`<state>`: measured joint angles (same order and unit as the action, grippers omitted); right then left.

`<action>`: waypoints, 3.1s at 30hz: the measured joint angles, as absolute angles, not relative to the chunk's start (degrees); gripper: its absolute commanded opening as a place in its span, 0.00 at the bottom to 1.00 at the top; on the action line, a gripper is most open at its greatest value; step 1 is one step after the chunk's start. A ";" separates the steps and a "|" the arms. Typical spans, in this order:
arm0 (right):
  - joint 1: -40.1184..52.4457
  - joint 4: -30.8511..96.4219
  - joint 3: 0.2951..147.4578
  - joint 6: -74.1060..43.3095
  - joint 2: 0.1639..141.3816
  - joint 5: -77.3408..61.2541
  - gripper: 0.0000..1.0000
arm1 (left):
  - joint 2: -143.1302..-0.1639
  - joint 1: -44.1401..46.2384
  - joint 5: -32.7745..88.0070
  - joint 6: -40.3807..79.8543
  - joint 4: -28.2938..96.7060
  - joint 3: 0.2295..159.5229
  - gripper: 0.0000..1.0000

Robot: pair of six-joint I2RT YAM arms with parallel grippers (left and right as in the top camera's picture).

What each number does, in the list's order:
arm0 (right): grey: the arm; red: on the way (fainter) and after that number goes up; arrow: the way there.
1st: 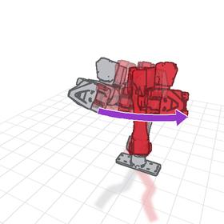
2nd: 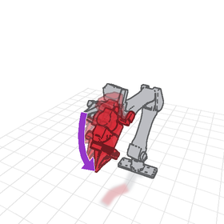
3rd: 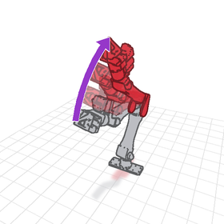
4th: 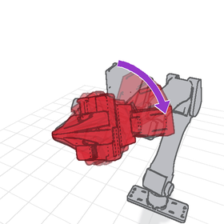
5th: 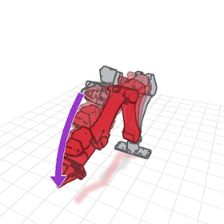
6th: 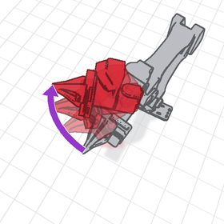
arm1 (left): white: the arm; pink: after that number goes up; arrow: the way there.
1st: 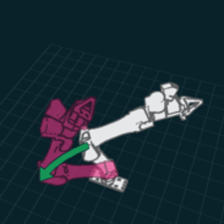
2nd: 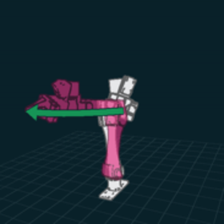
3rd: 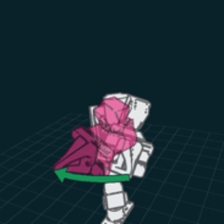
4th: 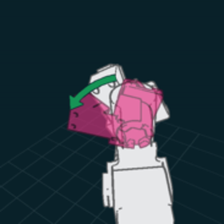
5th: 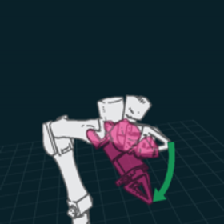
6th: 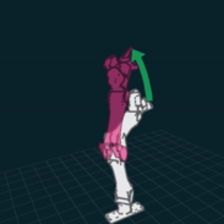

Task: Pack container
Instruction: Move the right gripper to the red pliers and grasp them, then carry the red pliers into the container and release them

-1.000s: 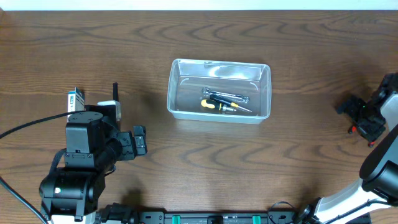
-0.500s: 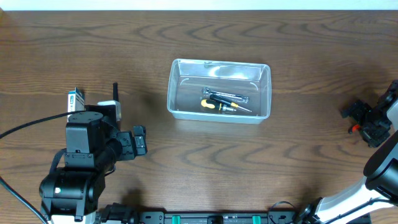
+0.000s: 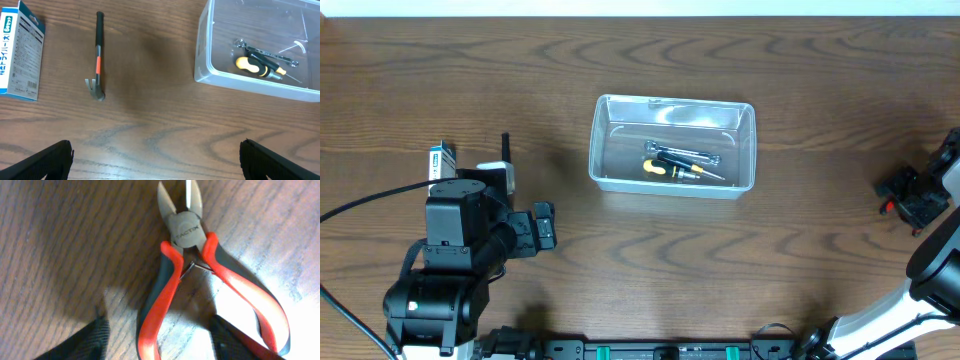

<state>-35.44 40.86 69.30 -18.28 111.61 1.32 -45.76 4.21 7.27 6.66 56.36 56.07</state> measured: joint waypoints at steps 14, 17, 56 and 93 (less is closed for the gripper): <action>-35.44 40.77 69.34 -18.41 111.66 0.67 0.19 | -45.76 4.21 7.29 6.66 56.36 56.07 0.98; -35.44 40.77 69.34 -18.39 111.66 0.47 0.15 | -45.76 4.21 7.27 6.66 56.36 56.07 0.98; 16.45 62.26 98.15 28.53 93.45 -9.17 0.01 | -45.76 4.21 7.27 6.66 56.40 56.07 0.98; 20.60 67.48 102.48 31.16 123.35 -9.39 0.45 | -46.15 4.21 7.27 6.66 59.27 57.76 0.98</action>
<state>20.60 67.48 102.48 31.16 123.35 -9.39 -46.15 4.21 7.27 6.66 59.27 57.76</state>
